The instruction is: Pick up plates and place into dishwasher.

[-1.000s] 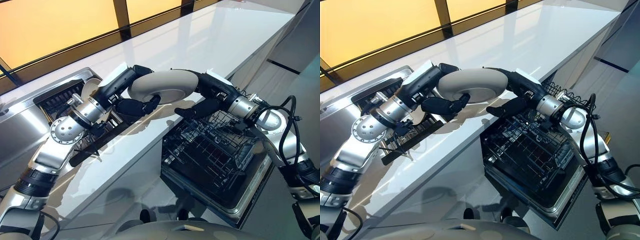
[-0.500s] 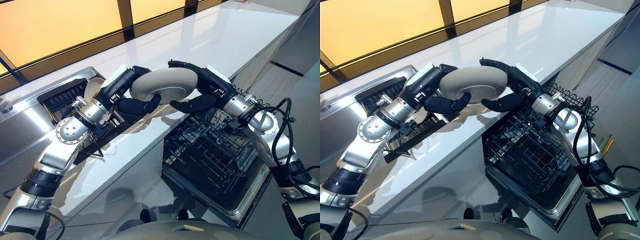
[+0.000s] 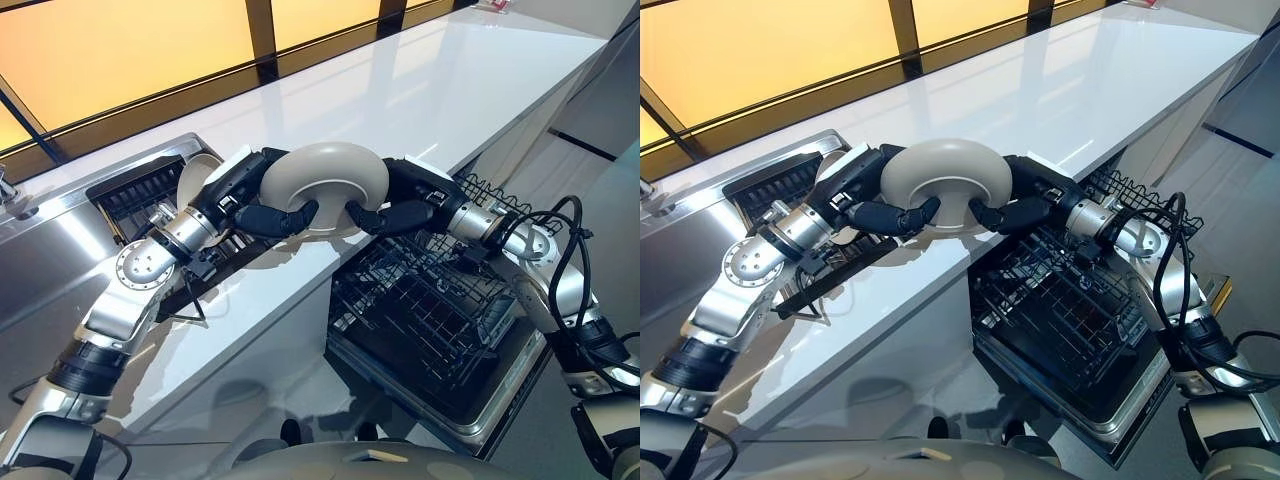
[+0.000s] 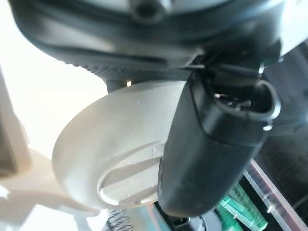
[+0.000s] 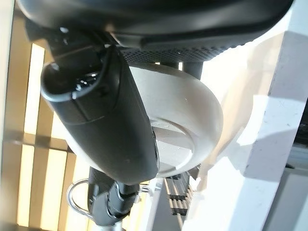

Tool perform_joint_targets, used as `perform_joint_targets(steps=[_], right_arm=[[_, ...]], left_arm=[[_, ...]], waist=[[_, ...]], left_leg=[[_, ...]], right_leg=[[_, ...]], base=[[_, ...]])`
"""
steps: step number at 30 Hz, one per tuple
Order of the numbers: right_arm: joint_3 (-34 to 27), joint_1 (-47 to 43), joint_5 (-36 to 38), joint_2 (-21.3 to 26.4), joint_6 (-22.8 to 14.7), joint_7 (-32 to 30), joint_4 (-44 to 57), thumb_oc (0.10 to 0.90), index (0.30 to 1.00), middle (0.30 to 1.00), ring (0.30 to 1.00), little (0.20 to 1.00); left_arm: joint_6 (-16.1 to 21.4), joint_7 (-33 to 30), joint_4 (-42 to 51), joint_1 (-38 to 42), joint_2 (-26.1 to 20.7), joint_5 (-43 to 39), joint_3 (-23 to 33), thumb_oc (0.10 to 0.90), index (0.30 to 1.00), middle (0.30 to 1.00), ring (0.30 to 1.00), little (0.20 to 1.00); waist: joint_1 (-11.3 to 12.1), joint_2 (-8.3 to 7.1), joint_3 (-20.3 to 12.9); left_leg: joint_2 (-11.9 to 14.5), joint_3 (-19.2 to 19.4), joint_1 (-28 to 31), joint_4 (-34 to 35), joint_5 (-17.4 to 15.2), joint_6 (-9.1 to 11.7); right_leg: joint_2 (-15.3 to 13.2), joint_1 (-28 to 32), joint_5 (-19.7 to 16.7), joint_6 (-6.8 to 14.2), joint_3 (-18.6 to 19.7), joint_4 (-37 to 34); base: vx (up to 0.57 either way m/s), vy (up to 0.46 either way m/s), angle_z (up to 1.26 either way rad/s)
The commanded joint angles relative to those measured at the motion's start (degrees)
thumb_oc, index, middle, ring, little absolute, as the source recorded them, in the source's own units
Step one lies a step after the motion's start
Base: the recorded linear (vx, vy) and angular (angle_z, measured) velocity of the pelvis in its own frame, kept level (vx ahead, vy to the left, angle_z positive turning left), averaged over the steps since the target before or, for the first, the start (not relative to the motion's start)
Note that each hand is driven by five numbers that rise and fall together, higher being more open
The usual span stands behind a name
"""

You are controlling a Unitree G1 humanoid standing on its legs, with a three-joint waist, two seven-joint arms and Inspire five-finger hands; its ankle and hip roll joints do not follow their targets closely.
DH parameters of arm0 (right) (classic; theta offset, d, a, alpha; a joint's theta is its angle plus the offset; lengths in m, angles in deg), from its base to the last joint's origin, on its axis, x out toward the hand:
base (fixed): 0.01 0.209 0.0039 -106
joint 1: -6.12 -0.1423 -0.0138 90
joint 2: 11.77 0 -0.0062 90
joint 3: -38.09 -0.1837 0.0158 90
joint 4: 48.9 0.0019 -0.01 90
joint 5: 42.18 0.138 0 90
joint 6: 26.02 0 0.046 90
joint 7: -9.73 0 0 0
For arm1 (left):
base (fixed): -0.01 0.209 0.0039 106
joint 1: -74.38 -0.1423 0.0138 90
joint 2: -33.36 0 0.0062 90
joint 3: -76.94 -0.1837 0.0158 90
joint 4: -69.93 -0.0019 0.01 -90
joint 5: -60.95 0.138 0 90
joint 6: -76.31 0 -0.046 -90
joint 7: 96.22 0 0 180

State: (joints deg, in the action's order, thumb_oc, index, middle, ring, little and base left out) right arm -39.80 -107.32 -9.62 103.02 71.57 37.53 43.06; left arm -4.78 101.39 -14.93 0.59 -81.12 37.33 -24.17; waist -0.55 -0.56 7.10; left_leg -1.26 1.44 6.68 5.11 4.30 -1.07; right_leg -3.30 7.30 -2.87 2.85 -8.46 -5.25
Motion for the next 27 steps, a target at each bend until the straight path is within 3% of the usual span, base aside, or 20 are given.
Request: perform_joint_targets(steps=[1, 10, 12, 14, 15, 16, 17, 27], right_arm=[[1.2, -7.7, 9.5, -8.6, -5.2, -1.3, 6.3, 0.100, 0.300, 0.300, 0.300, 0.200], [-1.0, -6.3, 7.5, -10.7, -6.9, -5.8, 5.8, 0.100, 0.300, 0.300, 0.300, 0.200], [-1.3, -6.2, 8.0, -10.8, -7.2, -6.9, 5.7, 0.100, 0.300, 0.300, 0.300, 0.200], [-1.9, -6.0, 8.1, -11.1, -8.1, -8.7, 5.1, 0.100, 0.300, 0.300, 0.300, 0.200], [-2.5, -5.9, 8.2, -11.3, -9.3, -11.2, 4.7, 0.100, 0.300, 0.300, 0.300, 0.200], [-3.0, -5.8, 8.3, -11.5, -9.8, -12.6, 4.4, 0.100, 0.300, 0.300, 0.300, 0.200], [-3.5, -5.8, 7.9, -11.9, -10.5, -14.6, 4.1, 0.100, 0.300, 0.300, 0.300, 0.200], [-12.1, -2.4, 6.3, -12.7, -17.3, -28.6, 3.1, 0.100, 0.300, 0.300, 0.300, 0.200]], left_arm=[[4.0, -3.1, 1.7, 8.2, 4.8, -5.0, -1.9, 0.100, 0.300, 0.300, 0.300, 0.200], [-0.8, -3.1, -1.9, 4.9, 10.8, -13.6, -2.1, 0.116, 0.314, 0.314, 0.314, 0.216], [-1.5, -3.6, -2.7, 4.3, 12.0, -15.8, -2.2, 0.298, 0.469, 0.469, 0.469, 0.398], [-2.0, -4.9, -3.6, 3.7, 13.6, -18.1, -2.3, 0.361, 0.524, 0.524, 0.524, 0.461], [-2.8, -5.9, -4.4, 2.9, 14.9, -20.1, -2.3, 0.449, 0.599, 0.599, 0.599, 0.549], [-3.0, -7.0, -4.9, 2.5, 15.8, -21.3, -2.2, 0.704, 0.818, 0.818, 0.818, 0.804], [-3.0, -8.3, -5.4, 2.0, 16.8, -22.3, -2.1, 0.800, 0.900, 0.900, 0.900, 0.900], [-0.3, -13.1, -5.1, -3.7, 21.2, -27.9, 2.8, 0.800, 0.900, 0.900, 0.900, 0.900]], waist=[[-0.4, -0.40, -3.8], [-0.9, -0.23, -3.6], [-1.1, -0.18, -3.6], [-1.2, -0.17, -3.5], [-1.2, -0.18, -3.5], [-1.2, -0.18, -3.5], [-1.3, -0.17, -3.4], [-1.1, -0.18, -3.5]], left_leg=[[-3.1, 0.5, 2.0, -0.1, -7.0, -0.9], [-3.1, 1.2, 2.4, -0.1, -7.1, -1.1], [-3.0, 1.3, 2.5, -0.1, -7.1, -1.1], [-3.0, 1.3, 2.6, -0.1, -7.1, -1.1], [-3.0, 1.4, 2.7, -0.1, -7.2, -1.0], [-3.0, 1.4, 2.7, -0.1, -7.2, -1.0], [-3.0, 1.4, 2.7, -0.1, -7.2, -1.0], [-2.8, 1.3, 2.9, -0.1, -7.5, -1.1]], right_leg=[[3.7, 0.8, 5.6, -0.1, -0.9, 3.4], [3.8, 0.7, 5.5, -0.2, -0.4, 3.4], [3.8, 0.8, 5.5, -0.2, -0.3, 3.4], [3.8, 0.9, 5.4, -0.2, -0.2, 3.3], [3.8, 0.9, 5.4, -0.2, -0.3, 3.3], [3.8, 1.0, 5.4, -0.3, -0.3, 3.3], [3.8, 1.0, 5.4, -0.3, -0.3, 3.4], [3.7, 1.1, 5.7, -0.5, -0.4, 3.5]], base=[[0.00, 0.000, 0.00], [0.00, 0.000, -0.01], [0.00, 0.000, 0.00], [0.00, 0.000, 0.00], [0.00, 0.000, 0.00], [0.00, 0.000, 0.00], [0.00, 0.000, 0.00], [0.00, 0.000, 0.00]])
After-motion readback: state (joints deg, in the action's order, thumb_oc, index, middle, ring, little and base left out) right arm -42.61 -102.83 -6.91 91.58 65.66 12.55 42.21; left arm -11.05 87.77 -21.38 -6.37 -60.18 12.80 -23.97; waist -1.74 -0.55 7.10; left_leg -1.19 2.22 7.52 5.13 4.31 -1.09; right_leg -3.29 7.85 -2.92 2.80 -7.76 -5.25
